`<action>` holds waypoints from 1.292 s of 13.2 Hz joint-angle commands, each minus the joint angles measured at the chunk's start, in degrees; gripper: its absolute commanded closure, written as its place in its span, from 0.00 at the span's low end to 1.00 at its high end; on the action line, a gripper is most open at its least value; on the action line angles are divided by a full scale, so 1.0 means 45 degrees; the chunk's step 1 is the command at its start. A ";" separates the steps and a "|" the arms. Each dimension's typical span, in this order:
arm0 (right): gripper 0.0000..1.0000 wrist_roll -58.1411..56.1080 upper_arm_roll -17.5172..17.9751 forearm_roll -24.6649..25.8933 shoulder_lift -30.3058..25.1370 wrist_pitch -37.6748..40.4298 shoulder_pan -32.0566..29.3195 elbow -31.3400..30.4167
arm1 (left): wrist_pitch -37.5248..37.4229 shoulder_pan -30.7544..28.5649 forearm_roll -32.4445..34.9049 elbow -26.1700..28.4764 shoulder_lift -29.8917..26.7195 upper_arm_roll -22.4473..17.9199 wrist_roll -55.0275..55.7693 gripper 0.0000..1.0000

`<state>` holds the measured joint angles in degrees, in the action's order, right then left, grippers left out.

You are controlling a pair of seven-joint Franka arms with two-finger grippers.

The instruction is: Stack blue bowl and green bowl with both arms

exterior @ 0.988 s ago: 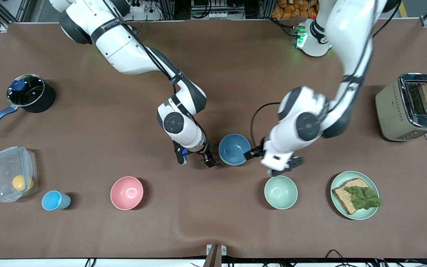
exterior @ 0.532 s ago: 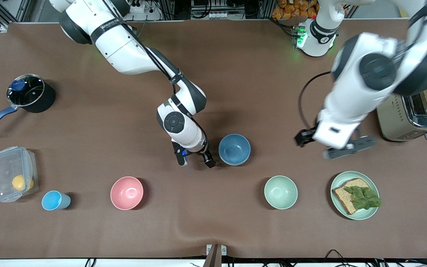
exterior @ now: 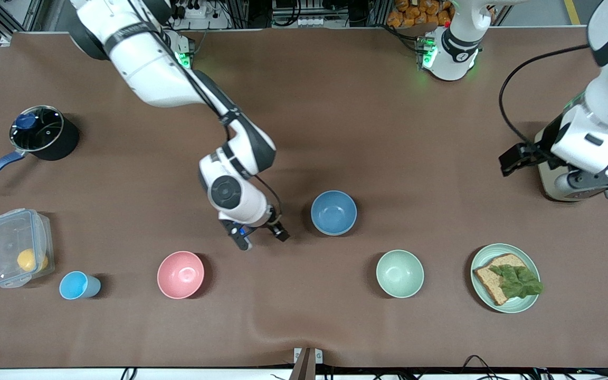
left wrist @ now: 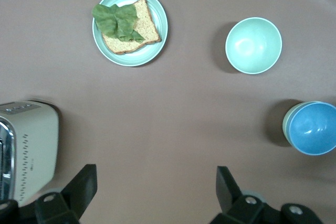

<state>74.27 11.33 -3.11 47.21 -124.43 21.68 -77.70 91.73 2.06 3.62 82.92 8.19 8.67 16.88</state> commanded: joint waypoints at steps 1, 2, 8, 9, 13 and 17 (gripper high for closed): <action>0.00 -0.3638 0.0450 0.0105 -0.1581 0.2292 -0.1688 -0.0681 | -0.0344 -0.0223 -0.0336 0.0557 -0.0704 -0.0227 -0.1151 0.00; 0.00 -0.5201 0.0392 0.0221 -0.2282 0.2571 -0.2022 -0.1283 | -0.0501 -0.0204 -0.0337 0.0635 -0.0957 -0.0420 -0.1231 0.00; 0.00 -1.2942 0.0450 0.0086 -0.6617 0.5671 -0.5536 -0.3164 | -0.1049 -0.0028 -0.0376 0.0695 -0.1448 -0.1203 -0.2384 0.00; 0.00 -1.3608 0.0411 0.0086 -0.7437 0.6317 -0.5851 -0.3164 | -0.1088 -0.0048 -0.0376 0.0695 -0.1467 -0.1204 -0.2403 0.00; 0.00 -1.6069 0.0333 0.0105 -0.9589 0.7845 -0.7160 -0.3164 | -0.1303 -0.0106 -0.0376 0.0675 -0.1565 -0.1165 -0.2403 0.00; 0.00 -1.7810 -0.2390 0.0125 -1.0101 0.8608 -0.5803 -0.3106 | -0.1381 -0.0185 -0.0825 0.0675 -0.1507 -0.1107 -0.2442 0.00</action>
<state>-2.33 7.12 -2.88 2.91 -85.94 -8.62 -89.96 86.34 1.46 1.23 85.09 2.57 3.63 7.29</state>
